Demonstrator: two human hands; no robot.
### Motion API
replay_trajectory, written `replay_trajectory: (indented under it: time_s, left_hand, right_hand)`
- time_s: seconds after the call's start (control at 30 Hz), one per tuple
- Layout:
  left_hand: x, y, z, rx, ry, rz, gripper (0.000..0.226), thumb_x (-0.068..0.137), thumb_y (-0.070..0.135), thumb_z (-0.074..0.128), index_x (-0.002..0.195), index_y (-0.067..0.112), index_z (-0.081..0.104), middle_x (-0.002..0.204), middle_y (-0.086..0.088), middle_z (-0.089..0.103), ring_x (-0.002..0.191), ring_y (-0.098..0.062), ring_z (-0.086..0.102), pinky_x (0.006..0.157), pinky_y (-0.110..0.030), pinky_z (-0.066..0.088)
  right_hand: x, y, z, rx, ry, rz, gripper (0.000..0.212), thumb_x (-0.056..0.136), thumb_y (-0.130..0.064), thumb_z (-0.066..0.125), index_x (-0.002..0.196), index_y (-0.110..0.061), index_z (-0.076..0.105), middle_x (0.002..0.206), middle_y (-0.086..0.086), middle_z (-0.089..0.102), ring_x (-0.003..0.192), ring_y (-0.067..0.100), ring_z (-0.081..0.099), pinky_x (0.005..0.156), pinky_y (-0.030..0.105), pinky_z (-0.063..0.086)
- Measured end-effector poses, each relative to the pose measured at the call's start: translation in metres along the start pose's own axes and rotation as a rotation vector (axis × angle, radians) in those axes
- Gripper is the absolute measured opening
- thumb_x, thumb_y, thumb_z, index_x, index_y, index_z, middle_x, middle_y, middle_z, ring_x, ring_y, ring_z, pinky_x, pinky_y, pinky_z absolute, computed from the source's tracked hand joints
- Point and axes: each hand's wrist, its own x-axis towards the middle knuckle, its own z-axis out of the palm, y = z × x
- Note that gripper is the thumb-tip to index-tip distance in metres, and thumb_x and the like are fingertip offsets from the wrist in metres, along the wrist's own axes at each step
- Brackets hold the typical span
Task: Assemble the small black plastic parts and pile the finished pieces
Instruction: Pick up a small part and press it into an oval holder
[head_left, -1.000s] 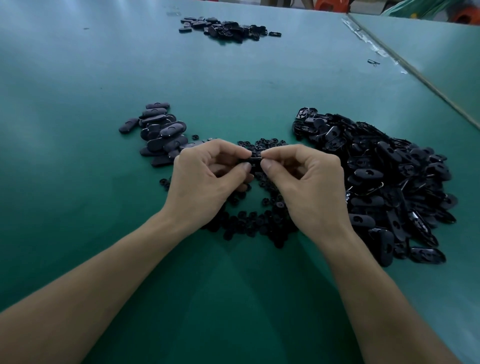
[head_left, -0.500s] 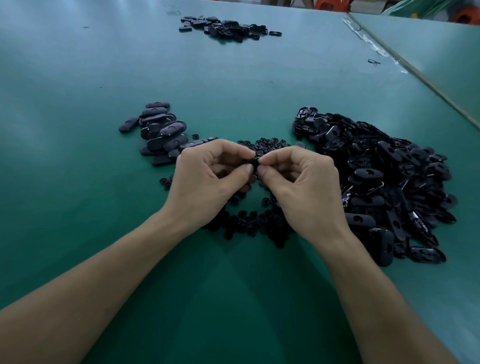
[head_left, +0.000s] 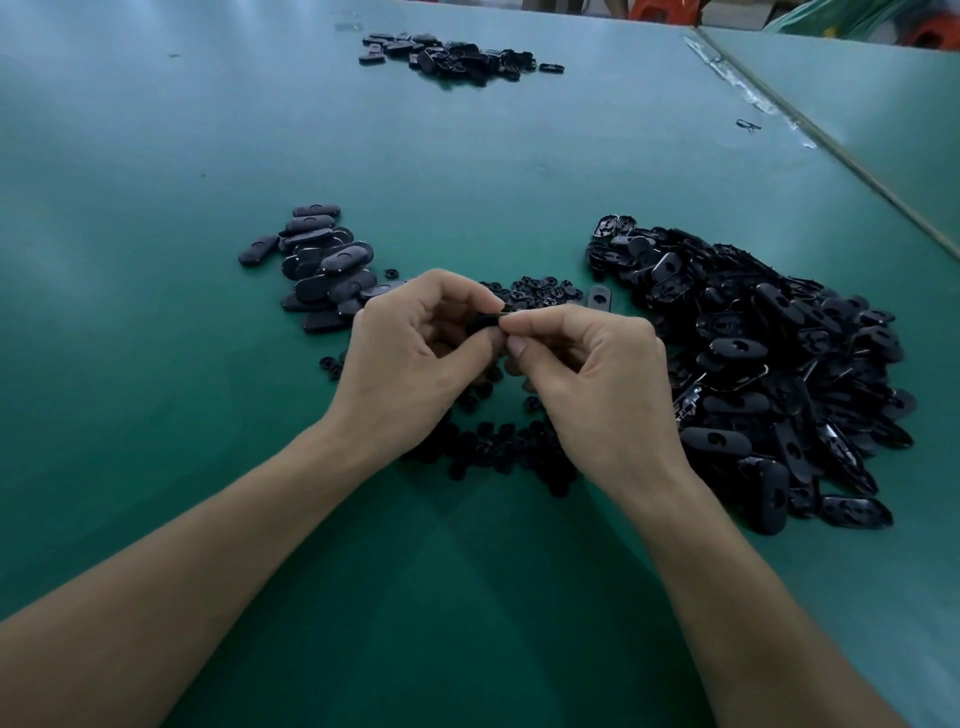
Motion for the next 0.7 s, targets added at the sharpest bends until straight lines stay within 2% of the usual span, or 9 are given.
replay_trajectory:
  time_s: [0.1, 0.17, 0.27, 0.33, 0.43, 0.6, 0.7]
  left_hand:
    - [0.000, 0.000, 0.001, -0.006, -0.008, -0.005, 0.024, 0.083, 0.005, 0.073, 0.091, 0.026, 0.066, 0.083, 0.014, 0.072, 0.074, -0.007, 0.067, 0.068, -0.025, 0.057]
    - [0.000, -0.001, 0.001, 0.001, -0.020, -0.005, 0.025, 0.084, 0.005, 0.073, 0.091, 0.028, 0.065, 0.084, 0.014, 0.072, 0.075, -0.008, 0.066, 0.070, -0.026, 0.056]
    - [0.000, -0.001, 0.001, -0.005, -0.041, 0.002, 0.029, 0.086, 0.000, 0.072, 0.092, 0.028, 0.065, 0.085, 0.016, 0.071, 0.078, -0.005, 0.066, 0.074, -0.021, 0.053]
    - [0.000, -0.001, 0.001, -0.006, -0.054, 0.008, 0.029, 0.087, -0.002, 0.072, 0.094, 0.026, 0.065, 0.087, 0.012, 0.072, 0.080, -0.004, 0.067, 0.076, -0.018, 0.052]
    - [-0.001, -0.001, 0.000, -0.012, -0.056, 0.003, 0.028, 0.087, 0.000, 0.073, 0.097, 0.024, 0.066, 0.089, 0.008, 0.073, 0.082, -0.007, 0.069, 0.078, -0.022, 0.056]
    - [0.000, -0.002, 0.000, -0.016, -0.042, -0.015, 0.025, 0.086, 0.002, 0.075, 0.098, 0.024, 0.069, 0.089, 0.006, 0.075, 0.080, -0.009, 0.072, 0.076, -0.025, 0.058]
    - [0.000, -0.003, 0.000, -0.025, -0.043, -0.028, 0.028, 0.085, 0.000, 0.076, 0.096, 0.024, 0.070, 0.082, 0.009, 0.075, 0.073, -0.008, 0.072, 0.071, -0.021, 0.057]
  right_hand:
    - [0.001, -0.001, -0.003, 0.009, 0.005, -0.019, 0.019, 0.086, -0.007, 0.075, 0.096, -0.023, 0.080, 0.087, -0.013, 0.076, 0.082, 0.000, 0.071, 0.079, 0.022, 0.058]
    - [0.003, 0.000, -0.006, 0.003, 0.024, -0.031, 0.021, 0.085, -0.008, 0.077, 0.094, -0.027, 0.079, 0.085, -0.012, 0.074, 0.078, 0.002, 0.069, 0.073, 0.020, 0.055]
    - [0.004, 0.002, -0.008, 0.030, 0.005, -0.003, 0.026, 0.086, -0.010, 0.076, 0.100, -0.032, 0.074, 0.084, -0.011, 0.069, 0.074, 0.002, 0.066, 0.066, 0.020, 0.052]
    - [0.004, 0.003, -0.009, 0.033, -0.028, 0.000, 0.026, 0.087, -0.009, 0.074, 0.102, -0.030, 0.074, 0.086, -0.014, 0.073, 0.080, 0.000, 0.069, 0.072, 0.022, 0.056]
    - [0.006, 0.004, -0.012, 0.050, -0.054, -0.008, 0.025, 0.087, -0.006, 0.075, 0.096, -0.029, 0.075, 0.088, -0.015, 0.075, 0.084, 0.001, 0.072, 0.082, 0.023, 0.057]
    - [0.007, 0.005, -0.013, 0.043, -0.074, -0.009, 0.025, 0.087, -0.010, 0.077, 0.091, -0.034, 0.071, 0.083, -0.017, 0.073, 0.080, 0.000, 0.070, 0.072, 0.015, 0.054]
    - [0.005, 0.005, -0.013, 0.005, -0.080, -0.001, 0.019, 0.089, -0.013, 0.075, 0.091, -0.032, 0.071, 0.079, -0.017, 0.072, 0.074, -0.001, 0.068, 0.063, 0.014, 0.052]
